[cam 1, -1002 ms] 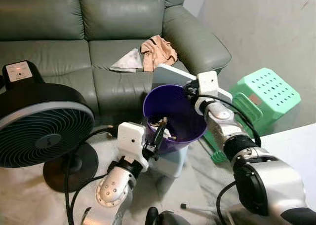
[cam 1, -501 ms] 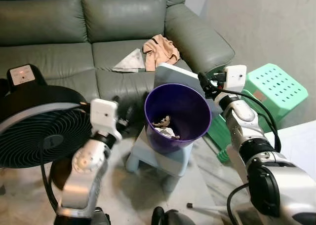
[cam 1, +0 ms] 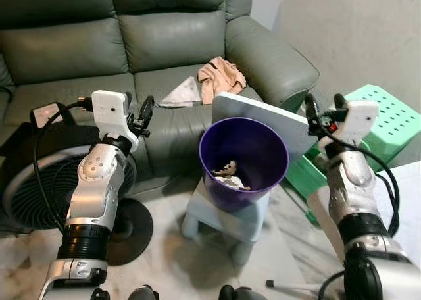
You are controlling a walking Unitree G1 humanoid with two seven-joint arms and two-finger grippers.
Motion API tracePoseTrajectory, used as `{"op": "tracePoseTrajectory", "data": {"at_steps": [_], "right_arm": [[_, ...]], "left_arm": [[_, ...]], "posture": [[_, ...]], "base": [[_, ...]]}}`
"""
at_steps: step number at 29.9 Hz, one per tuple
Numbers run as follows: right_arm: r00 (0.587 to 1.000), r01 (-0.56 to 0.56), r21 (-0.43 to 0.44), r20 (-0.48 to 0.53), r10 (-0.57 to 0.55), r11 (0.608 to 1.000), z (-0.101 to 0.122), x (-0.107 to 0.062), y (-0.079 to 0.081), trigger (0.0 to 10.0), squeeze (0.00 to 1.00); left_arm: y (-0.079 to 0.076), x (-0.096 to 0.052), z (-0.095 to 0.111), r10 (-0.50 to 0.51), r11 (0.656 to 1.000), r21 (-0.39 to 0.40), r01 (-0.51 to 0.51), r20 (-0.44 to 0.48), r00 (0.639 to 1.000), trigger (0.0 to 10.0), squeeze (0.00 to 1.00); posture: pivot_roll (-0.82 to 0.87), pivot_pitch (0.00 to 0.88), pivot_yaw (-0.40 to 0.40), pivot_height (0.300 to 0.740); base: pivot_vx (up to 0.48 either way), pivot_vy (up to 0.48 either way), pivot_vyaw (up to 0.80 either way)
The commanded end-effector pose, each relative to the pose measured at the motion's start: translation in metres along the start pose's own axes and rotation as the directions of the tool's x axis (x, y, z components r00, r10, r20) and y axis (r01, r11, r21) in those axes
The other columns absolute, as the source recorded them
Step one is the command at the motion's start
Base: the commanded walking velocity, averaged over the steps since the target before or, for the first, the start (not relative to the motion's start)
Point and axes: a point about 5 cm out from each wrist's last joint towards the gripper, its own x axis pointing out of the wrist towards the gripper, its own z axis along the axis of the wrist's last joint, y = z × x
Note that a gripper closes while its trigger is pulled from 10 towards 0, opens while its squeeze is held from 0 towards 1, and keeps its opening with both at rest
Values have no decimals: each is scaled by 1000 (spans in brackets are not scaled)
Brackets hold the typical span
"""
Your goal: Picking trash to rubbish bin
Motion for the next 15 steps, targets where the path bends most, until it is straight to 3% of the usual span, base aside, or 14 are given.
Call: {"op": "tracePoseTrajectory", "data": {"at_steps": [1, 3, 5, 10, 15], "right_arm": [[999, 21, -5, 36, -21, 1000, 7, -4, -2, 10000, 0], [999, 20, -6, 42, -20, 1000, 8, -7, -2, 10000, 0], [998, 11, -30, 63, -9, 999, 16, -18, 1, 10000, 0], [997, 23, -9, 68, -23, 1000, 26, -31, 6, 10000, 0], [999, 15, 24, -29, -14, 1000, 16, -45, 16, 10000, 0]], "left_arm": [[-3, -2, -3, -15, 1000, -14, 15, 0, 1000, 10000, 0], [-5, -3, -3, -15, 999, -33, 15, 2, 1000, 10000, 0], [-11, -10, -4, -21, 994, -109, 22, 7, 1000, 10000, 0], [-14, -17, -3, -20, 978, -207, 24, 24, 1000, 10000, 0], [-9, -23, -14, -11, 986, -167, 1, -59, 998, 10000, 0]], "posture": [[-20, 85, -39, 740], [-25, 83, -36, 740], [-37, 74, -26, 740], [-48, 66, -21, 740], [-49, 53, -23, 740]], "base": [[0, 0, 0], [0, 0, 0], [0, 0, 0], [0, 0, 0], [0, 0, 0]]}}
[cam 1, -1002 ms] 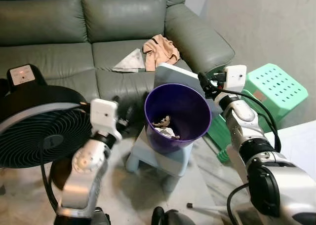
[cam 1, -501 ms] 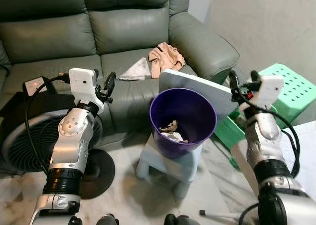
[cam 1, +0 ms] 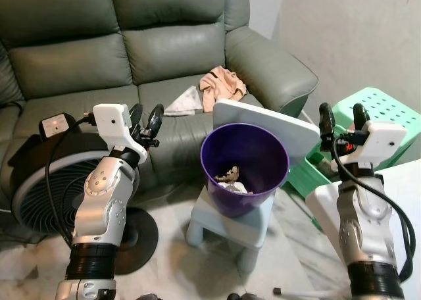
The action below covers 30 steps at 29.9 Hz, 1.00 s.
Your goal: Picking trash to rubbish bin
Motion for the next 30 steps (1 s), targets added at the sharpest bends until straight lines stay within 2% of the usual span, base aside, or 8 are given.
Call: {"op": "tracePoseTrajectory", "data": {"at_steps": [1, 5, 10, 18, 23, 30], "right_arm": [[999, -9, 21, -36, 9, 1000, -3, -3, 4, 10000, 0], [995, -30, 4, -97, 30, 1000, -9, -9, 16, 10000, 0], [992, -44, 7, -122, 44, 999, -11, -11, 21, 10000, 0], [987, -70, 8, -142, 71, 997, -9, -10, 26, 10000, 0], [984, -88, 9, -158, 88, 996, -11, -13, 29, 10000, 0], [984, -75, 4, -162, 74, 997, -11, -15, 26, 10000, 0]], "left_arm": [[4, -3, -6, 17, 1000, 22, -16, -42, 999, 10000, 0], [8, -8, -16, 50, 998, -18, -53, -119, 992, 10000, 0], [7, -11, -23, 57, 998, -6, -59, -135, 989, 10000, 0], [4, -13, -20, 42, 999, -6, -43, -134, 990, 10000, 0], [2, -14, -18, 13, 999, 39, -9, -115, 993, 10000, 0], [2, -11, -17, 5, 999, 52, 1, -121, 993, 10000, 0]], "posture": [[-48, 50, -25, 740], [-45, 42, -31, 740], [-36, 35, -37, 740], [-18, 29, -43, 740], [-15, 30, -39, 740], [-18, 28, -32, 740]], "base": [[0, 0, 0], [0, 0, 0], [0, 0, 0], [0, 0, 0], [0, 0, 0], [0, 0, 0]]}}
